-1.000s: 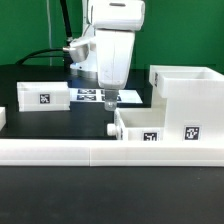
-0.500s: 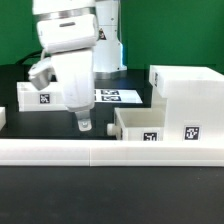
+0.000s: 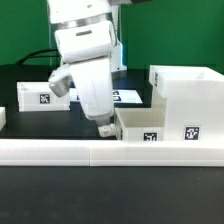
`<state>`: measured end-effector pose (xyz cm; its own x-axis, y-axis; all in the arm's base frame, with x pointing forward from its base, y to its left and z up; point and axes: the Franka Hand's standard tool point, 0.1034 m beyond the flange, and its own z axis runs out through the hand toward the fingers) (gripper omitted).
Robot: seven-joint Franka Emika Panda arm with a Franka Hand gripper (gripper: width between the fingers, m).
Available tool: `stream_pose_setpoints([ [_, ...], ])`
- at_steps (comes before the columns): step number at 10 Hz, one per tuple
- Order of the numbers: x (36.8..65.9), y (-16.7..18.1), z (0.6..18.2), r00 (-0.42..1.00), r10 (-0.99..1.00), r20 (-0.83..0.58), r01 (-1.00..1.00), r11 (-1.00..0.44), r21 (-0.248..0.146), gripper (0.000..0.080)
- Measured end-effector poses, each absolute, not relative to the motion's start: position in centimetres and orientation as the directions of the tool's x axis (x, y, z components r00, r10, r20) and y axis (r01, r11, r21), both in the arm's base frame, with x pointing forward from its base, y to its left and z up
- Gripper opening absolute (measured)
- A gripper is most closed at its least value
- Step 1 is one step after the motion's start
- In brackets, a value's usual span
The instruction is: Assemble drawer
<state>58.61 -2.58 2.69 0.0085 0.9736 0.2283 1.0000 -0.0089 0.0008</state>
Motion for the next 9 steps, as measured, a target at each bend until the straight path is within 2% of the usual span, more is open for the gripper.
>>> stream_pose_setpoints([
  [5, 58.5, -2.4, 2.5, 0.004, 0.975, 0.222, 1.0, -0.003, -0.004, 0.065],
  [9, 59.3, -1.1, 2.4, -0.03, 0.972, 0.232, 1.0, 0.029, 0.008, 0.065],
])
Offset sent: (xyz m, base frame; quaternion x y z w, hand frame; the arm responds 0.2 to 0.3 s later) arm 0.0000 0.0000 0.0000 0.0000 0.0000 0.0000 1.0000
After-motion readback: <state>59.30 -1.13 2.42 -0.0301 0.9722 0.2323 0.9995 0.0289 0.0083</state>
